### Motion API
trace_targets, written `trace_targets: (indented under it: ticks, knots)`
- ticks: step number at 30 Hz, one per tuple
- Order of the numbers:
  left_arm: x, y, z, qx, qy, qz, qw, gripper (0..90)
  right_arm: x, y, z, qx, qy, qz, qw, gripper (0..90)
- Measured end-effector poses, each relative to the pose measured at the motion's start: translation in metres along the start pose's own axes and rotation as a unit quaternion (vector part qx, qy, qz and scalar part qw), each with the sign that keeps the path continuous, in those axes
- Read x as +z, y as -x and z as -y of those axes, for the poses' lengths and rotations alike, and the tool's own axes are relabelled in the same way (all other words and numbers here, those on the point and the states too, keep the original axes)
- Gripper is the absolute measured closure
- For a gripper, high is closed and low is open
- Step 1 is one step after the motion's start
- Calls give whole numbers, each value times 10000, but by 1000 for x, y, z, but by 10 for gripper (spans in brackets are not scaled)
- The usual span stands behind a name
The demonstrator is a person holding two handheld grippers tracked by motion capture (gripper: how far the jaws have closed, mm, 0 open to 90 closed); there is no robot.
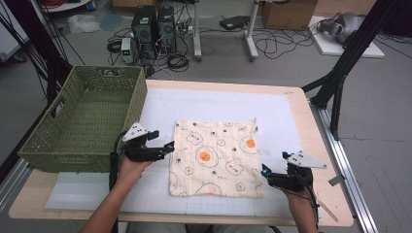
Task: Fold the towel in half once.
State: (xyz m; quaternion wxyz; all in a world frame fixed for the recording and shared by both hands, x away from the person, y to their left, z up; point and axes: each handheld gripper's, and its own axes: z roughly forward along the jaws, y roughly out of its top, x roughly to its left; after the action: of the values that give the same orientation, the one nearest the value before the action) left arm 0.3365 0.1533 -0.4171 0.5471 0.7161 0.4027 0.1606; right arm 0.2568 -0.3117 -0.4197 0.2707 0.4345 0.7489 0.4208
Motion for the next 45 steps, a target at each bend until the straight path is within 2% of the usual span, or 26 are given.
trace_targets:
  ticks: [6,12,15,21,24,27,30,32,36,40,43,45]
  knots:
    - [9,-4,-20,7,44,-18,10000,193,0,0,0,5,-14,3,10000,120]
    - [16,-5,-29,65,61,-9,10000,206,0,0,0,25,-38,-20,10000,120]
    - [20,-7,-35,101,60,-89,9999,209,1,-1,0,20,-55,-29,10000,120]
    - [43,-14,-42,82,-181,-370,9991,216,4,-2,1,-24,-105,-57,9999,120]
    - [57,-19,-41,57,-417,-533,9977,241,5,-3,1,-38,-119,-66,9999,120]
    - [68,-23,-37,-73,-631,-704,9955,287,5,-1,1,-33,-88,-67,9999,120]
    - [77,-26,-33,-184,-697,-796,9942,339,5,-1,1,9,-107,-84,9999,120]
    - [83,-29,-29,-149,-869,-883,9922,364,6,0,1,8,-111,-92,9999,120]
    - [91,-33,-23,-213,-1003,-954,9901,406,8,-1,1,11,-128,-106,9999,120]
    - [97,-34,-18,-76,-1164,-1060,9875,451,10,0,1,-3,-135,-102,9999,120]
    - [102,-34,-14,-4,-1335,-1129,9846,466,10,-1,1,26,-156,-106,9998,120]
    - [104,-30,-13,293,-1427,-1223,9817,477,10,0,2,43,-162,-95,9998,120]
